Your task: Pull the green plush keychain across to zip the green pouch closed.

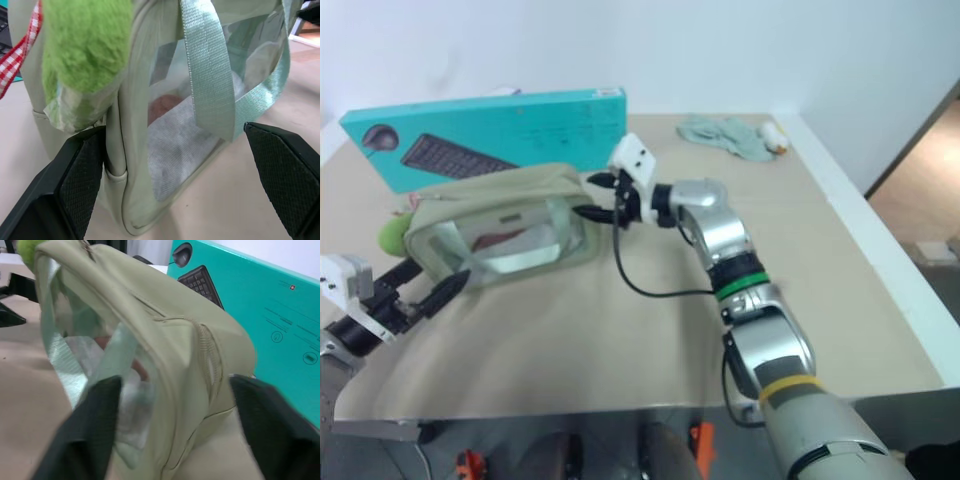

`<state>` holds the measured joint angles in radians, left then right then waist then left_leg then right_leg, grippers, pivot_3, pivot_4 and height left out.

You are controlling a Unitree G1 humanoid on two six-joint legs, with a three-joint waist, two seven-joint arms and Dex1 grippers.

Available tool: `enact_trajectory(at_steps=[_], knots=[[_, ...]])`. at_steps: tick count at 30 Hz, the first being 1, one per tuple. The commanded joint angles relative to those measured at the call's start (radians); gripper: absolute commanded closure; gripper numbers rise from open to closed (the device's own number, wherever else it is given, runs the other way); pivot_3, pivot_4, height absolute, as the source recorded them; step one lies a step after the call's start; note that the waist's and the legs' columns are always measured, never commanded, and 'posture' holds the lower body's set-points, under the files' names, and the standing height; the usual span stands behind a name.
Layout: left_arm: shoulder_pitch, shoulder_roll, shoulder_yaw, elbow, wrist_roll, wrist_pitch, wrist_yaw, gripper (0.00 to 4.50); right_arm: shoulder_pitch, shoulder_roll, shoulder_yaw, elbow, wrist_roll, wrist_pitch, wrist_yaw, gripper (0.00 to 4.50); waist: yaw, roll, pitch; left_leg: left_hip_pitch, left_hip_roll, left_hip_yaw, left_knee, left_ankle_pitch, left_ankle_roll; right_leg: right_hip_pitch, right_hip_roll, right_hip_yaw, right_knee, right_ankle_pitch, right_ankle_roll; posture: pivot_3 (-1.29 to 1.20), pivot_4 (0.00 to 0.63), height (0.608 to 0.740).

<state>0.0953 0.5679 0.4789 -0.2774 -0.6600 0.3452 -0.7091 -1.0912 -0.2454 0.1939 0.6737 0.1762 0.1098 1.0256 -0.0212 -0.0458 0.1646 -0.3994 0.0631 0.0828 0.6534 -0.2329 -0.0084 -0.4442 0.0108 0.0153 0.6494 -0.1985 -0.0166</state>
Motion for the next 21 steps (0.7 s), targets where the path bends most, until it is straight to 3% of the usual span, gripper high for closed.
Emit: enact_trajectory(at_steps=[1, 6, 13, 21], knots=[[0.014, 0.026, 0.029, -0.070, -0.043, 0.000, -0.033, 0.00, -0.046, 0.014, -0.026, 0.026, -0.003, -0.030, 0.012, 2.85, 0.000, 0.000, 0.000, 0.000, 0.000, 0.000, 0.000, 0.000, 0.000, 0.000, 0.000, 0.000, 0.000, 0.000, 0.000, 0.00, 0.150, 0.740], [0.056, 0.070, 0.039, -0.101, -0.082, 0.014, -0.106, 0.00, -0.043, 0.019, -0.030, 0.027, -0.004, -0.041, 0.020, 4.46, 0.000, 0.000, 0.000, 0.000, 0.000, 0.000, 0.000, 0.000, -0.001, 0.000, 0.000, 0.000, 0.000, 0.000, 0.000, 0.00, 0.150, 0.740], [0.059, 0.199, 0.050, -0.098, -0.133, 0.049, -0.247, 0.00, -0.051, -0.014, -0.061, 0.028, -0.007, -0.048, 0.000, 4.46, 0.000, 0.001, 0.001, 0.000, 0.001, 0.000, 0.000, 0.000, -0.001, -0.002, 0.000, -0.001, 0.001, -0.001, -0.002, 0.00, 0.150, 0.740], [-0.070, 0.176, -0.061, -0.033, -0.060, 0.021, -0.252, 0.00, -0.058, -0.121, -0.122, 0.005, -0.007, -0.044, -0.044, 4.46, 0.000, 0.002, 0.001, -0.002, -0.001, 0.001, 0.000, -0.001, -0.002, -0.002, 0.001, 0.000, 0.001, -0.001, -0.001, 0.00, 0.150, 0.740]])
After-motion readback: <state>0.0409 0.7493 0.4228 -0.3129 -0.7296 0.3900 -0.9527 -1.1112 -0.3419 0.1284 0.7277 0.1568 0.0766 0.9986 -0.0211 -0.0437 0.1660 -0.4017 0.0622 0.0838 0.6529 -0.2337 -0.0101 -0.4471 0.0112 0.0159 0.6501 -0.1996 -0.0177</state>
